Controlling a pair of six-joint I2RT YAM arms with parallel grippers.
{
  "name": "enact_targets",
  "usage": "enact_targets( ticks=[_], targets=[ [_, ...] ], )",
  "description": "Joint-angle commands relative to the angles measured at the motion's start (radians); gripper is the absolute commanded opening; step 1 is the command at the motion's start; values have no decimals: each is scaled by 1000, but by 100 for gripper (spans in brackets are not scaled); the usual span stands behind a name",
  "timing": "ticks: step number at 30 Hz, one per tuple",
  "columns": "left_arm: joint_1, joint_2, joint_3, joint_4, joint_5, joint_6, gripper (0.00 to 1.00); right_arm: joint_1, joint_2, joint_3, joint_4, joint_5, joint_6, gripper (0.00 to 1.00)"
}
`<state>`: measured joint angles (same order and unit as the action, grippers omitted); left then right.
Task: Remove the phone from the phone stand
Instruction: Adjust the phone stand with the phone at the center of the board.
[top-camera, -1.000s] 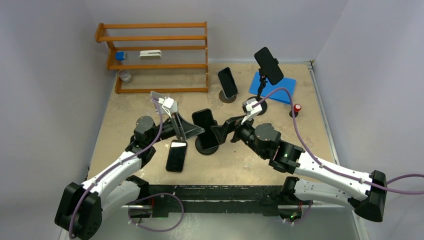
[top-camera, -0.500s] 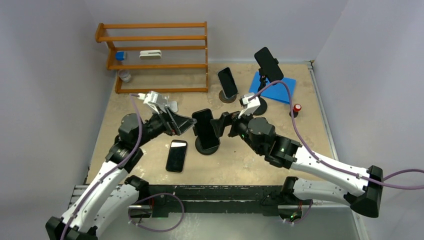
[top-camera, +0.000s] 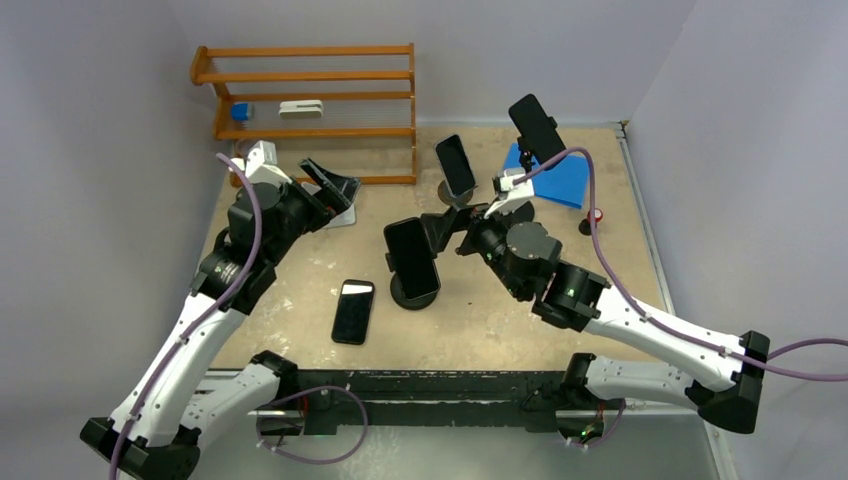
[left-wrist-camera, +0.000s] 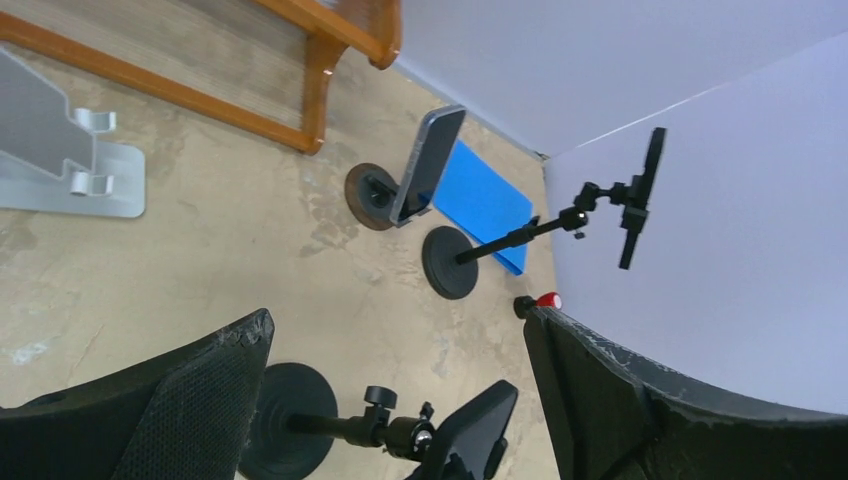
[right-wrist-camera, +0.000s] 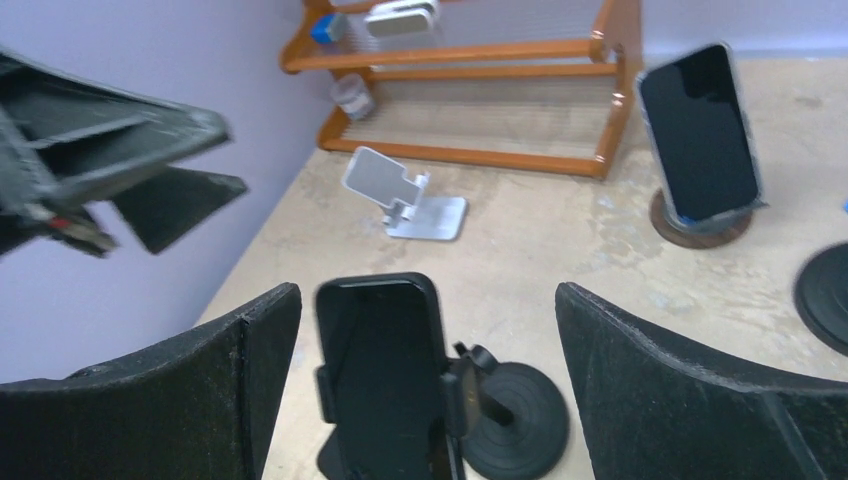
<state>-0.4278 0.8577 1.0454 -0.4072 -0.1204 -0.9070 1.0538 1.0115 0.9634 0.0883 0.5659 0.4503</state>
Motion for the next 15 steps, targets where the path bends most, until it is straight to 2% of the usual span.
enact_targets(
  ticks=[1, 4, 6, 10, 15],
  targets=[
    [-3, -7, 29, 41, -41, 40, 96, 2, -8, 73, 87, -121, -34, 99],
    [-3, -34, 6, 134, -23, 89, 100, 3, -54, 38, 150, -163, -93, 99],
    [-3, -53, -28, 228, 23, 185, 100, 2, -88, -8, 175, -156, -134, 99],
    [-3, -84, -99, 373, 87, 309, 100, 2, -98, -33, 123, -88, -159, 99],
    [-2, -83, -126, 393, 115, 382, 100, 3, -94, -71, 91, -33, -156, 98]
  ],
)
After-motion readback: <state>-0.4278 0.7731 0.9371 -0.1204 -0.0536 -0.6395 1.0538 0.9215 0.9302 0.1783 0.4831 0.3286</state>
